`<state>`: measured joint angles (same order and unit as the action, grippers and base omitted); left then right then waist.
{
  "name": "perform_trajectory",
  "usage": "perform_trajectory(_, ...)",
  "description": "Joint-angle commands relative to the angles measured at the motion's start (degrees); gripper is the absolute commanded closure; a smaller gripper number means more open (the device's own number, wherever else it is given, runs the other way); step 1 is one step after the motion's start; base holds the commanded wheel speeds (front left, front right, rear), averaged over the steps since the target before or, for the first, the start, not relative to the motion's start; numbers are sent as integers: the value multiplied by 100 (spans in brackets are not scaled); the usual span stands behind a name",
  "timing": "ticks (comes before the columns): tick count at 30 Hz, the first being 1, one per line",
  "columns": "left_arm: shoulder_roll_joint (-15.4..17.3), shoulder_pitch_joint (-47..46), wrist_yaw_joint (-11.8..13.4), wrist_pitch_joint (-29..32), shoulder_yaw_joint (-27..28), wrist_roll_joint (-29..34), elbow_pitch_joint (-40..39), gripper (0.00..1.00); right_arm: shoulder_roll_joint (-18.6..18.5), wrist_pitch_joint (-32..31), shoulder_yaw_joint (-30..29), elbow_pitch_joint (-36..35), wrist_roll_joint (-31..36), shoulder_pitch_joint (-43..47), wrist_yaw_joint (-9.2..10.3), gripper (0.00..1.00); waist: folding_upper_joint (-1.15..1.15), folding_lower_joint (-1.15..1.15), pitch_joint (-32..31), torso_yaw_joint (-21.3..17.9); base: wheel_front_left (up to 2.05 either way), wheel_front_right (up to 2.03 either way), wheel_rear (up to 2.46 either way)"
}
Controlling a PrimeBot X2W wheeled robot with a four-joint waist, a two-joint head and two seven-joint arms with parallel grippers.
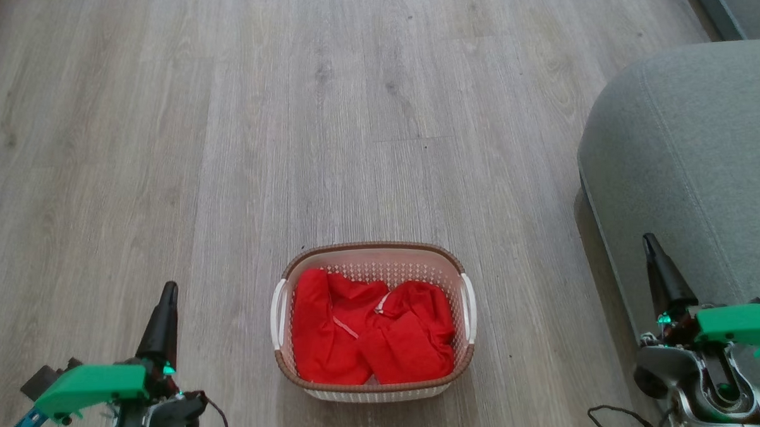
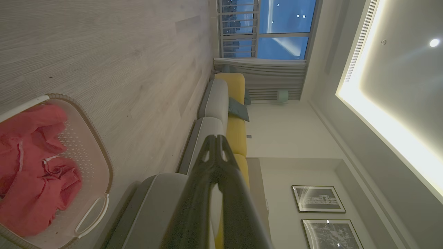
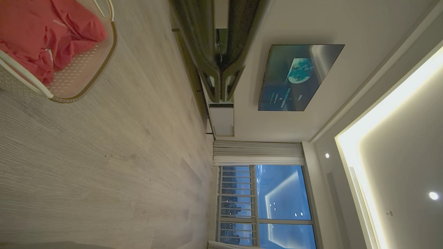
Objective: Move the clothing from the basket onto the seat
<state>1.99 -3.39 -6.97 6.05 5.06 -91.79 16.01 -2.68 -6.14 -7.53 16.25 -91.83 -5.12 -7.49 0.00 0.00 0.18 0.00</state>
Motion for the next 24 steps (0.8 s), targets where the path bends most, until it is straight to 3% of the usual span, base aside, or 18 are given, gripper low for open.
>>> perform_trajectory(1, 88, -279, -52, 42, 144, -40, -198, 100, -20, -33, 103, -223, -36, -106, 0, 100, 0, 0, 0, 0, 0, 0, 0)
perform_trajectory(14, 88, -279, -52, 42, 144, -40, -198, 100, -20, -33, 103, -223, -36, -106, 0, 100, 0, 0, 0, 0, 0, 0, 0)
perform_trajectory(15, 0, -1, 0, 0, 0, 0, 0, 0, 0, 0, 0, 1, 1, -1, 0, 0, 0, 0, 0, 0, 0, 0, 0)
perform_trajectory(24, -25, 156, 11, -43, 6, 12, 391, 0, 49, 29, 81, 422, 25, 83, -1, 0, 0, 0, 10, -1, 0, 0, 0)
